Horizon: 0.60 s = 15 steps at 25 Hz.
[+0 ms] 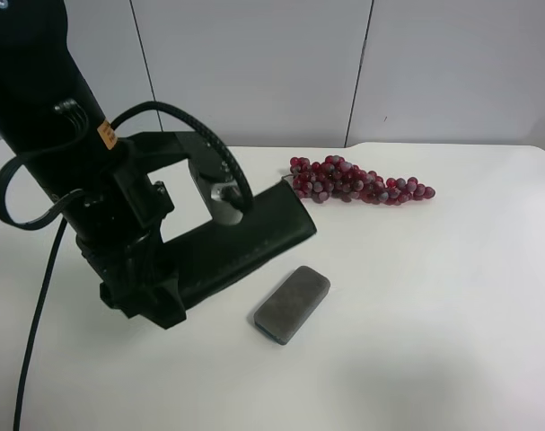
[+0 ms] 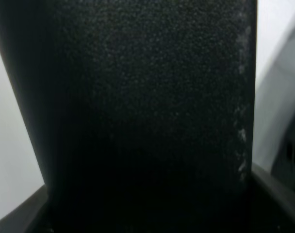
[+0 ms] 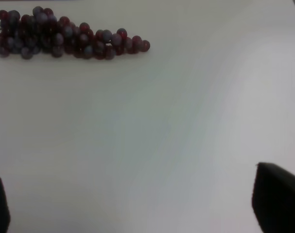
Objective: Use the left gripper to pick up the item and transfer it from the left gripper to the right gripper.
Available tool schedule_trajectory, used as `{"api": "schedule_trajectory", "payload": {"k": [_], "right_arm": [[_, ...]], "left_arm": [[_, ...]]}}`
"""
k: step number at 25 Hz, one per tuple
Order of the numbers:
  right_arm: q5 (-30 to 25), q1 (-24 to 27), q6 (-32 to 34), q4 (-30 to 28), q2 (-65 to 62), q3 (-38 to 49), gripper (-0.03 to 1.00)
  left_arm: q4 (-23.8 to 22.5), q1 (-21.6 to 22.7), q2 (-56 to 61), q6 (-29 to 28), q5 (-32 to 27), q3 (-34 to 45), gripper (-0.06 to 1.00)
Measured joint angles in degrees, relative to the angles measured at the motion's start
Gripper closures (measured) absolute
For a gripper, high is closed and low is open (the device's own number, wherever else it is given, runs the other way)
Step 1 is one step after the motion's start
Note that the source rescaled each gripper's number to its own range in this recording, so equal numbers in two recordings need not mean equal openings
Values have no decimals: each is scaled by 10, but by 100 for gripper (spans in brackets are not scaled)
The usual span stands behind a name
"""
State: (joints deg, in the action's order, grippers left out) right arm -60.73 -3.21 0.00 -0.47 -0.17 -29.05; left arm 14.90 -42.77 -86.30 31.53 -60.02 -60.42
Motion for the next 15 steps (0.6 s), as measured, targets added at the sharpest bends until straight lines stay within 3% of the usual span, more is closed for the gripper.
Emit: {"api": "schedule_trajectory", "payload": {"k": [6,15], "right_arm": [[0,0,0,0,0,0,-3],[0,0,0,0,0,0,-3]], "left_arm": [[-6,-34,0,78,-3,0,93],[-6,-36,0,110,50,0,93]]}}
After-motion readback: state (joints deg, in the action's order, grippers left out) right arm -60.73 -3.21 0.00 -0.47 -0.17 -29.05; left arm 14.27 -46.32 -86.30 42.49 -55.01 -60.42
